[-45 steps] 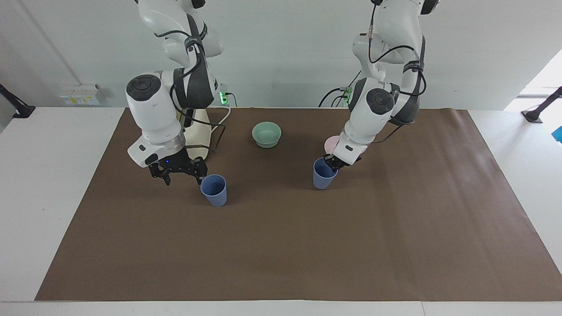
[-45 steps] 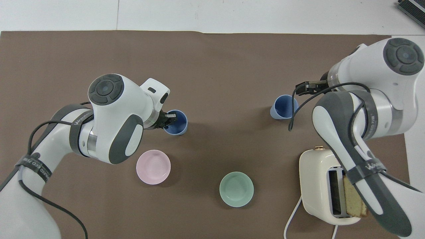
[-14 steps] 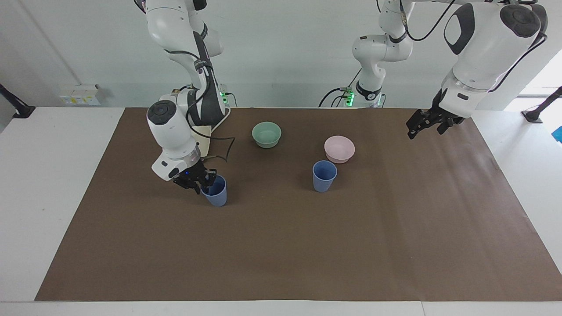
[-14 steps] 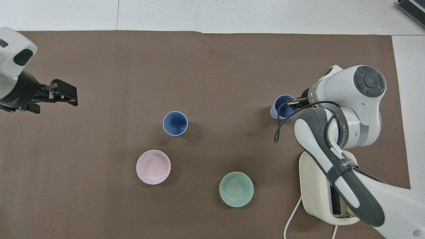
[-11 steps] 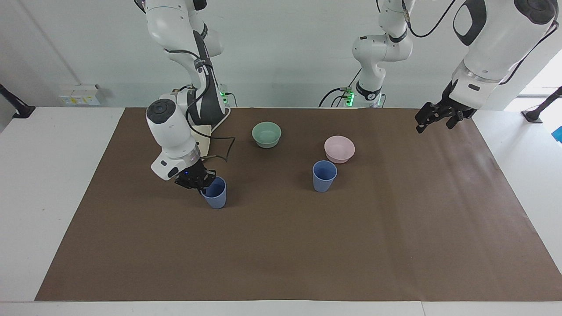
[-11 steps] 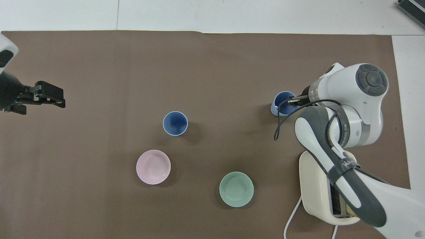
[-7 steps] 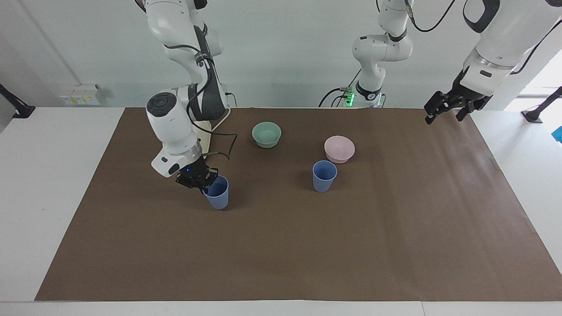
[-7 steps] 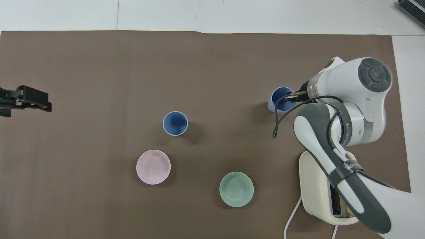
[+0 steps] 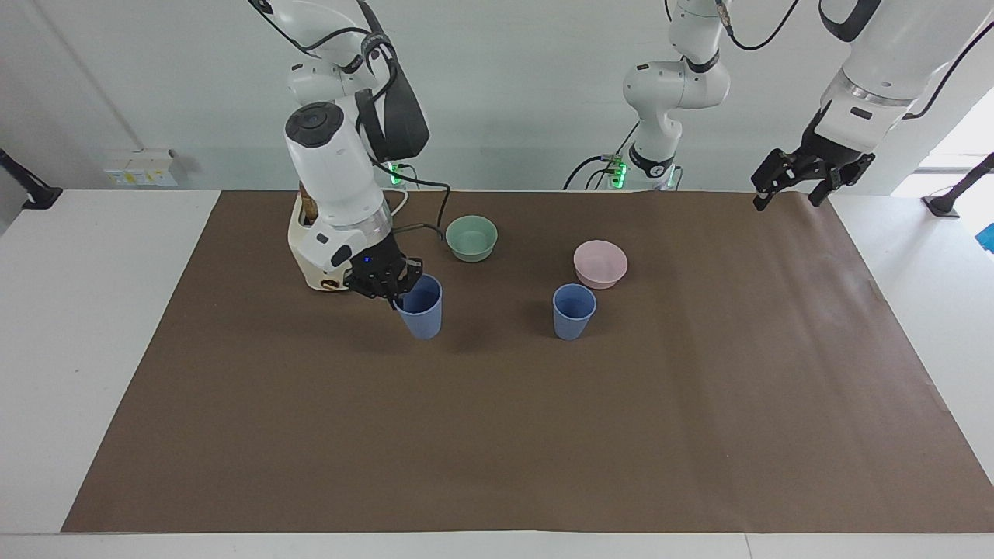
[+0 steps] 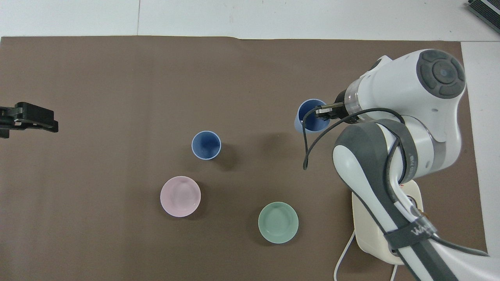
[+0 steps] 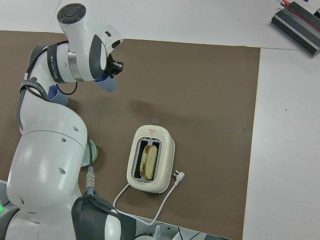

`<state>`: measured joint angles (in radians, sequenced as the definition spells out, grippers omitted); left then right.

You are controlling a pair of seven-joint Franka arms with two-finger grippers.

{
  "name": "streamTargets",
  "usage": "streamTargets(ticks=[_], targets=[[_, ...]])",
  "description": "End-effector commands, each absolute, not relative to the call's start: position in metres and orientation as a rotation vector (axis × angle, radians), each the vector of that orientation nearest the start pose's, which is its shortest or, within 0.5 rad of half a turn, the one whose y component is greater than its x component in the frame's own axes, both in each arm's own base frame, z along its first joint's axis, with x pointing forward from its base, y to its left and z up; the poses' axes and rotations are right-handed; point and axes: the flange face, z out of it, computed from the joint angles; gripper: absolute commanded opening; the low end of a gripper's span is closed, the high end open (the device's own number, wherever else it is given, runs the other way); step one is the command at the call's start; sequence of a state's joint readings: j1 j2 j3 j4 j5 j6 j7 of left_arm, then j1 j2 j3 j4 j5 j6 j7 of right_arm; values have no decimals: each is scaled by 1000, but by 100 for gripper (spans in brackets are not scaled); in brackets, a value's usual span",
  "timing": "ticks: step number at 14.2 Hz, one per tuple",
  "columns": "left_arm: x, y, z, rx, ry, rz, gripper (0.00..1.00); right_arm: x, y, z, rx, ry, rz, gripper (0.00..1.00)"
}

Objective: Stack blue cups with both arms
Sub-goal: 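Carry the held blue cup with the right gripper over the placed cup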

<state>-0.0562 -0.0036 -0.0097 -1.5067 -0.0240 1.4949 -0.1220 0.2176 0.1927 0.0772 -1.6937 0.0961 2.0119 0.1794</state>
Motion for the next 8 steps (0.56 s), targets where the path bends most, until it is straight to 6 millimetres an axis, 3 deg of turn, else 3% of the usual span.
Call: streamTargets(ticks=[1,8], targets=[[542,-37,655,-3151,-69,9,100,595,229,513,-2984,-72,-150,0],[540,-37,655,-3152,-71,16,100,554,331,540,-2955,-78,-148,0]])
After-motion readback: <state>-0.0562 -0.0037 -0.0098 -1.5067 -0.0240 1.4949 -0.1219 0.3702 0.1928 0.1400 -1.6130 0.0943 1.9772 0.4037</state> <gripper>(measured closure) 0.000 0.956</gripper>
